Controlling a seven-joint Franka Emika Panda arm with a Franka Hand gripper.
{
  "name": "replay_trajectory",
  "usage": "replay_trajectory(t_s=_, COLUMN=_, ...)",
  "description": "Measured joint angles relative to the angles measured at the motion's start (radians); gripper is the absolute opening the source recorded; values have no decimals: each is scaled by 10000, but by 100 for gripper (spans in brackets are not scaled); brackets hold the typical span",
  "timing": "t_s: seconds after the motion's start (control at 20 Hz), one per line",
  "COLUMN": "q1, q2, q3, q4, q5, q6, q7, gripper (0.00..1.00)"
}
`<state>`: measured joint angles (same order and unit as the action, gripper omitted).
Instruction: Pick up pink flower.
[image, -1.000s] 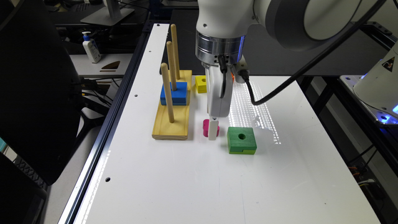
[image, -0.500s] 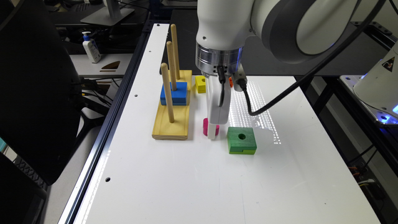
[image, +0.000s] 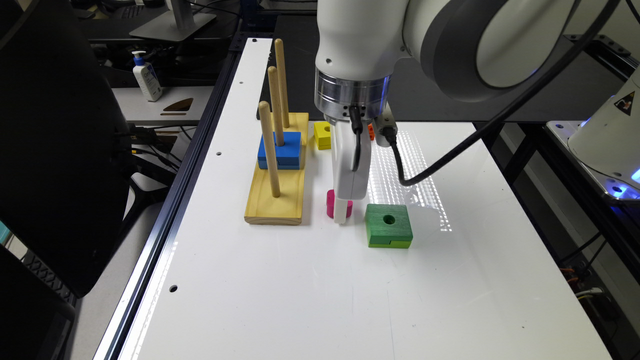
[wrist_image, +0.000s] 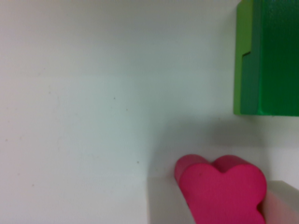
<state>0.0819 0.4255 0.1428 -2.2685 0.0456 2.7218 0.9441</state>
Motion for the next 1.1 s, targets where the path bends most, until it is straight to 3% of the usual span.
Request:
replay_trajectory(t_s=0.15, q1=-1, q2=-121, q3=-13, q4=-2, q5=0, q6=-64, q7=0, gripper=0)
replay_trajectory(t_s=0.4, q1=-2, q2=-822, q3=-14, q4=-22, q5=0, q6=-777, q7=0, gripper=0)
replay_trajectory(t_s=0.65, q1=-2, q2=-1189, q3=-14, q4=-68, q5=0, q6=-1054, q7=0, gripper=0)
replay_trajectory(t_s=0.9, q1=-2, q2=-1853, q3=-13, q4=-74, q5=0, q6=-1745, q7=1, gripper=0)
replay_trajectory(t_s=1.1, q1=-2, q2=-1968, q3=-13, q4=-85, q5=0, q6=-1875, q7=1, gripper=0)
